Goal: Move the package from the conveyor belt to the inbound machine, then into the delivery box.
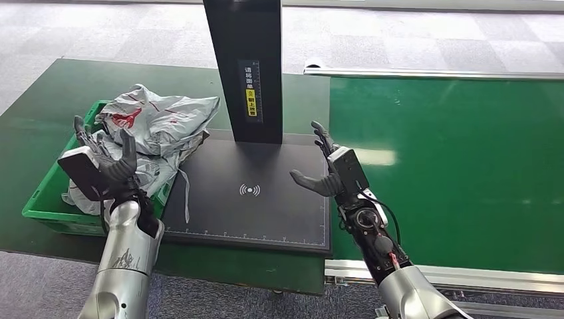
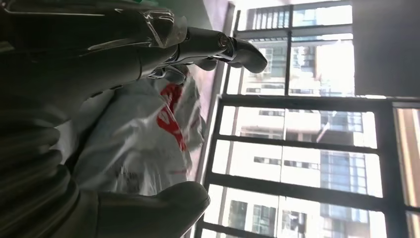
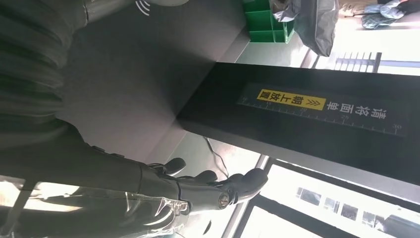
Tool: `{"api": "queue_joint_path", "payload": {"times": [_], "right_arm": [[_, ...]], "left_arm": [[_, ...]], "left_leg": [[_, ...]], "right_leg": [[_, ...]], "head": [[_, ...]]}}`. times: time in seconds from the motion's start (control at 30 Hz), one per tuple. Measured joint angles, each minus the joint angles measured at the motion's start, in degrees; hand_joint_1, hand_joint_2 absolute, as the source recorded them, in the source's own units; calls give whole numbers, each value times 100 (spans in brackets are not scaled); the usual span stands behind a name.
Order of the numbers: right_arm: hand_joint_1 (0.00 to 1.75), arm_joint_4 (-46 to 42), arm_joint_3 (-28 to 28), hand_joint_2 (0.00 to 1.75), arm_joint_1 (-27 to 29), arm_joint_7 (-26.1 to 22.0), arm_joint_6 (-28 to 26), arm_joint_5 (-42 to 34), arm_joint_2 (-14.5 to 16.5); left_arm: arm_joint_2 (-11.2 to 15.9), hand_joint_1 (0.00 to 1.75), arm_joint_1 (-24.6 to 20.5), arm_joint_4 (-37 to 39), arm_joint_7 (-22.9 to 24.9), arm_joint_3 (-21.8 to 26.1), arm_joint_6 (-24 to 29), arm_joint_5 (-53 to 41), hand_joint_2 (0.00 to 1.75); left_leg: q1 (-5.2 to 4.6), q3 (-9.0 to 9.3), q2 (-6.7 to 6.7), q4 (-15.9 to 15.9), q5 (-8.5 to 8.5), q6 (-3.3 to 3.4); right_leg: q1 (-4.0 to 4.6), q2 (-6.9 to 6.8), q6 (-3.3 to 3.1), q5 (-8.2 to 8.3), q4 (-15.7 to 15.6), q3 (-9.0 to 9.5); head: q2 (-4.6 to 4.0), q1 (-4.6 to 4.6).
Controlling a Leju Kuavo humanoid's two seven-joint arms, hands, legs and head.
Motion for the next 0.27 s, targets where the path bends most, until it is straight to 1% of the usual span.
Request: {"api": "queue_joint_path", "payload": {"times": [0.1, 0.17, 0.23, 0.27], "right_arm": [[0, -39, 9, 175, 33, 0, -34, -13, -16], [0, -94, 9, 175, 82, 0, -56, -12, -32], [0, -165, 9, 175, 142, 1, -78, 1, -56], [0, -181, 9, 175, 156, 1, -83, 6, -62]], "left_arm": [[16, 0, 370, -810, -1, -808, 199, -3, 175], [55, 0, 574, -1390, -1, -1292, 506, -137, 175], [99, 0, 738, -1932, -1, -1718, 893, -409, 175], [110, 0, 773, -2056, -1, -1817, 987, -483, 175]], "left_leg": [[0, -3, 1, 0, -2, 1], [0, -3, 3, 0, -3, 1], [1, -4, 2, -1, -4, 1], [1, -4, 2, -1, -4, 1]], "right_leg": [[0, 1, 0, 0, 0, -4], [0, 1, 0, -1, 0, -6], [1, 1, 0, -1, -1, -7], [1, 1, -1, -1, -1, -7]], "head": [[0, -1], [0, -2], [0, -1], [0, -1]]}}
